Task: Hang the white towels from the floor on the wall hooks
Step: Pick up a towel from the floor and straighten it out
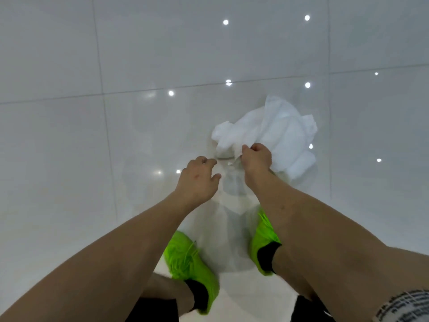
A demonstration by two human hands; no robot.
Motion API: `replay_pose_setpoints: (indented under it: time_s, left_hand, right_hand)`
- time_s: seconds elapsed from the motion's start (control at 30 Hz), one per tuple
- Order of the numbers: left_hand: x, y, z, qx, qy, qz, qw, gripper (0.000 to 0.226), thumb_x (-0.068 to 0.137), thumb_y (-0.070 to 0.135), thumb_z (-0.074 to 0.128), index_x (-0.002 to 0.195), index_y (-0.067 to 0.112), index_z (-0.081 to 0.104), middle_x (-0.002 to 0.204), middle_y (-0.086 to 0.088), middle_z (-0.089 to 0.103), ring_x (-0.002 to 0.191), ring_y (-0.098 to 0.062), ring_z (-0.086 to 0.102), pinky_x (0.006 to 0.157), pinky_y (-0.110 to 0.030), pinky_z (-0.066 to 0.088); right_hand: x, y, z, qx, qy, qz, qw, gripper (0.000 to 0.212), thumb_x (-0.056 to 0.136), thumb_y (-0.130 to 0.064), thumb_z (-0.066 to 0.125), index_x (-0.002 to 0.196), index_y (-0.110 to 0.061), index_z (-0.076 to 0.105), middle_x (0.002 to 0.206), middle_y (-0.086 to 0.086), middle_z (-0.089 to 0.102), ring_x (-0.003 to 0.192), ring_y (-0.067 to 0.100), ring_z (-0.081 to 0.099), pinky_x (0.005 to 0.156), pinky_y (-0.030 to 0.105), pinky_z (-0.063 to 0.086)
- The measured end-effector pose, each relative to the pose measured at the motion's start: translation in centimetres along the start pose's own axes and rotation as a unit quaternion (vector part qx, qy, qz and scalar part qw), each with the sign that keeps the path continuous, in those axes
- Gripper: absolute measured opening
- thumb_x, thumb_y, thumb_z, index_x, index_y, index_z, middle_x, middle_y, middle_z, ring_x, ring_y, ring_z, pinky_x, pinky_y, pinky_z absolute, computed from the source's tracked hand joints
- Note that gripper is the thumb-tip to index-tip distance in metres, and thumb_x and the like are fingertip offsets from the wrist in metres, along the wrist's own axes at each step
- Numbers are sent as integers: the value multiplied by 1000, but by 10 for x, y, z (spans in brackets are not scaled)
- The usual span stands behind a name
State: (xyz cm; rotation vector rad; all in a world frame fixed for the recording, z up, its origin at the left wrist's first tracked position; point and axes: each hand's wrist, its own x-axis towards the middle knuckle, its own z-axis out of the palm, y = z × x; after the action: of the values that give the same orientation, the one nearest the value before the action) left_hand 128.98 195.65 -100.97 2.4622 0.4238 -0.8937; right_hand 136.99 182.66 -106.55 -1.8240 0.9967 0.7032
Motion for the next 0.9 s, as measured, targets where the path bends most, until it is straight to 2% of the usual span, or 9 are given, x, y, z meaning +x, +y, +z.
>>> replay_pose_setpoints:
  time_s: [0.1, 0.3, 0.43, 0.53, 0.67, 0.73, 0.8, 0.87, 0.9]
  left_hand:
    - [-37, 23, -46, 12, -15, -11, 1000, 47, 95, 36, 51, 138, 16, 48, 139, -10, 46, 124, -30, 43, 103, -43, 39]
    - [-128, 109, -181, 18, 19, 48, 998, 46, 95, 35, 52, 137, 16, 49, 139, -9, 46, 124, -29, 44, 101, -42, 41]
    - [-186, 168, -278, 25, 53, 95, 994, 46, 95, 32, 51, 139, 17, 46, 141, -9, 44, 125, -28, 43, 102, -41, 40]
    - [-229, 205, -347, 34, 89, 150, 984, 49, 95, 27, 51, 141, 17, 43, 143, -10, 43, 126, -30, 43, 102, -41, 40]
    - [-281, 247, -423, 51, 130, 234, 962, 56, 92, 18, 54, 145, 20, 36, 145, -8, 40, 127, -30, 42, 99, -39, 41]
    - [-305, 269, -453, 44, 130, 278, 951, 64, 89, 14, 57, 147, 26, 32, 149, -2, 38, 133, -26, 39, 102, -35, 38]
    - [-334, 295, -477, 4, 109, 309, 945, 63, 85, 16, 61, 141, 34, 40, 140, 5, 49, 126, -21, 46, 98, -30, 42]
    - [-365, 323, -491, -40, 93, 322, 941, 40, 83, 25, 64, 121, 38, 59, 110, 11, 64, 103, -18, 59, 75, -24, 47]
    - [-378, 335, -495, -53, 96, 327, 939, 24, 83, 28, 64, 105, 37, 66, 93, 13, 65, 91, -16, 61, 65, -22, 44]
  right_hand:
    - [-54, -29, -36, -12, -5, -38, 999, 16, 84, -19, 55, 68, -16, 53, 64, -2, 53, 64, 20, 49, 61, 30, 44]
    - [-186, -136, -125, 30, -49, -87, 995, 26, 84, -13, 48, 64, -20, 33, 57, -8, 31, 52, 13, 28, 49, 25, 27]
    - [-285, -224, -189, 69, -88, -143, 983, 28, 81, -7, 43, 57, -20, 33, 48, -13, 27, 42, 7, 24, 39, 16, 22]
    - [-359, -277, -237, 74, -102, -172, 977, 27, 84, -8, 44, 62, -23, 42, 59, -7, 35, 55, 12, 31, 52, 23, 29]
    - [-449, -315, -296, 51, -88, -205, 974, 23, 91, -21, 53, 70, -19, 62, 69, -6, 57, 68, 18, 53, 60, 26, 44]
    - [-487, -327, -323, 43, -102, -219, 970, 27, 88, -38, 64, 88, -12, 72, 80, -2, 70, 75, 18, 65, 69, 30, 51]
    - [-525, -337, -356, 42, -116, -232, 965, 54, 75, -58, 71, 99, -10, 72, 93, 8, 75, 86, 24, 71, 78, 36, 54]
    - [-560, -342, -394, 28, -121, -264, 956, 63, 63, -68, 76, 96, -14, 74, 95, 8, 75, 90, 25, 72, 79, 39, 55]
    - [-572, -342, -413, 15, -121, -283, 951, 66, 59, -67, 80, 92, -11, 73, 95, 9, 75, 87, 24, 71, 77, 38, 54]
